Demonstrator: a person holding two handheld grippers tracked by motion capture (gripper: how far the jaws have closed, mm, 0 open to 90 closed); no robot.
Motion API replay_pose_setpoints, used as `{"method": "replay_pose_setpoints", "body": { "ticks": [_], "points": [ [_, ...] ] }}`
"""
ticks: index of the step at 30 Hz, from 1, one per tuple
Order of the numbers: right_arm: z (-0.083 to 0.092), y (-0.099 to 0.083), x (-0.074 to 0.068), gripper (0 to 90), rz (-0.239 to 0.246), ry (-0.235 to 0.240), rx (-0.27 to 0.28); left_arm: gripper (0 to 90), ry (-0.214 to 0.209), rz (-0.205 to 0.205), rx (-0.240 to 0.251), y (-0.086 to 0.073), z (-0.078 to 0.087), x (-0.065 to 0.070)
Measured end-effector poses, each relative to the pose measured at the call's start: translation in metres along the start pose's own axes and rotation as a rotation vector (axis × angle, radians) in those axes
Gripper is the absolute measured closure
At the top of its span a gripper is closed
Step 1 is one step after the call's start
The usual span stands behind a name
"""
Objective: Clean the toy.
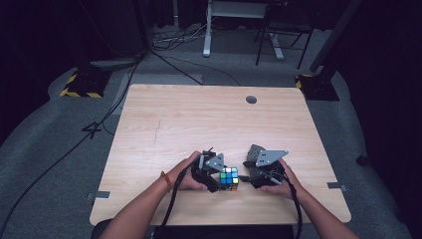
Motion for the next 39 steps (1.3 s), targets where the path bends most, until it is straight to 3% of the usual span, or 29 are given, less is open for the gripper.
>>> {"method": "replay_pose_setpoints", "body": {
  "ticks": [12,16,24,28,39],
  "points": [
    [-0.002,0.019,-0.008,44.7,0.012,0.022,0.072,32.7,0.001,0.019,0.000,-0.005,0.003,-0.001],
    [-0.005,0.028,-0.009,44.9,0.024,0.007,0.075,32.7,0.006,0.021,-0.007,-0.008,0.007,-0.002],
    [-0.012,0.036,-0.014,45.5,0.020,0.024,0.100,32.4,-0.004,0.038,-0.001,-0.013,0.010,-0.003],
    [-0.015,0.034,-0.011,43.8,-0.003,0.043,0.103,32.3,0.007,0.032,-0.012,-0.013,0.009,-0.002],
    [-0.020,0.041,-0.021,41.6,0.020,0.028,0.104,29.4,0.006,0.046,-0.044,-0.016,-0.001,-0.002]
  ]
}}
Point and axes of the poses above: each handheld gripper's, and its own axes: z roughly backward along the jaws, y roughly out of its top, x roughly to its right, the point moved 1 cm from there along -z, roughly forward along the jaws, and after that the axes turned 5 degrees about x, right-handed, at the moved point
